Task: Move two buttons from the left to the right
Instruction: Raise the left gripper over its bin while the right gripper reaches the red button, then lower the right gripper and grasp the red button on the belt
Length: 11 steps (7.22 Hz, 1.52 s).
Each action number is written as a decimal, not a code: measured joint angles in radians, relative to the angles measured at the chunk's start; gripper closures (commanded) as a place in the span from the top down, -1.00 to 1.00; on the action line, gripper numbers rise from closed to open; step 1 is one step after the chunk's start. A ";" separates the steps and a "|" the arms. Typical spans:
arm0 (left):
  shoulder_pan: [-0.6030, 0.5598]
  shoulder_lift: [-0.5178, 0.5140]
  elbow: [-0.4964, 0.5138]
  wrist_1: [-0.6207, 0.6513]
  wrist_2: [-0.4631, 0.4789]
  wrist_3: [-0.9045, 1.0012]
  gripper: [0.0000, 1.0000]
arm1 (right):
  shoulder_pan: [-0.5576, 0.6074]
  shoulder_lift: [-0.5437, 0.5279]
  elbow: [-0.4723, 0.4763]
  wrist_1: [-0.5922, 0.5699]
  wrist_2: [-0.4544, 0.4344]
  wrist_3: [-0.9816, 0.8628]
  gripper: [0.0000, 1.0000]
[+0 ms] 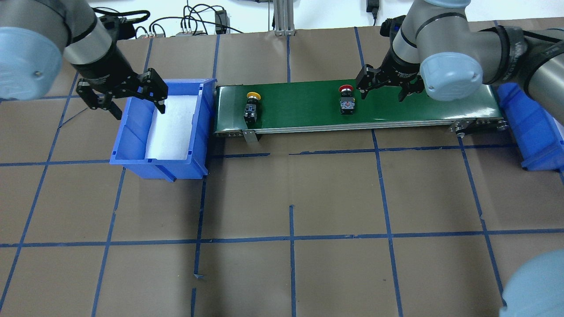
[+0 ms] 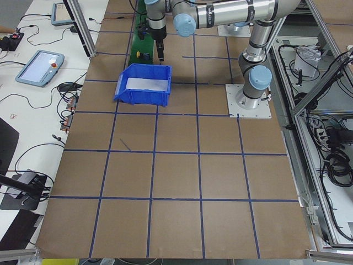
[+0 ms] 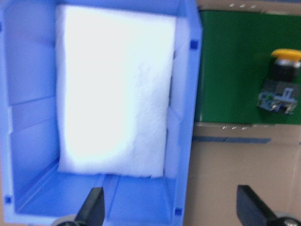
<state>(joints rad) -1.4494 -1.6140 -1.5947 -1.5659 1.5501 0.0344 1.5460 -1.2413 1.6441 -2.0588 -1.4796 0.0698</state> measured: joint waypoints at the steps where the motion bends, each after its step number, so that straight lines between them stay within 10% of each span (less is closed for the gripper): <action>1: -0.017 0.039 0.017 -0.062 -0.007 -0.018 1.00 | 0.001 0.015 -0.001 -0.011 0.001 0.031 1.00; 11: -0.034 0.062 0.058 -0.152 0.057 -0.074 1.00 | 0.002 0.123 -0.003 -0.114 0.042 0.116 1.00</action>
<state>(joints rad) -1.4832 -1.5519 -1.5371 -1.7181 1.6070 -0.0399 1.5478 -1.1180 1.6414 -2.1728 -1.4378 0.1856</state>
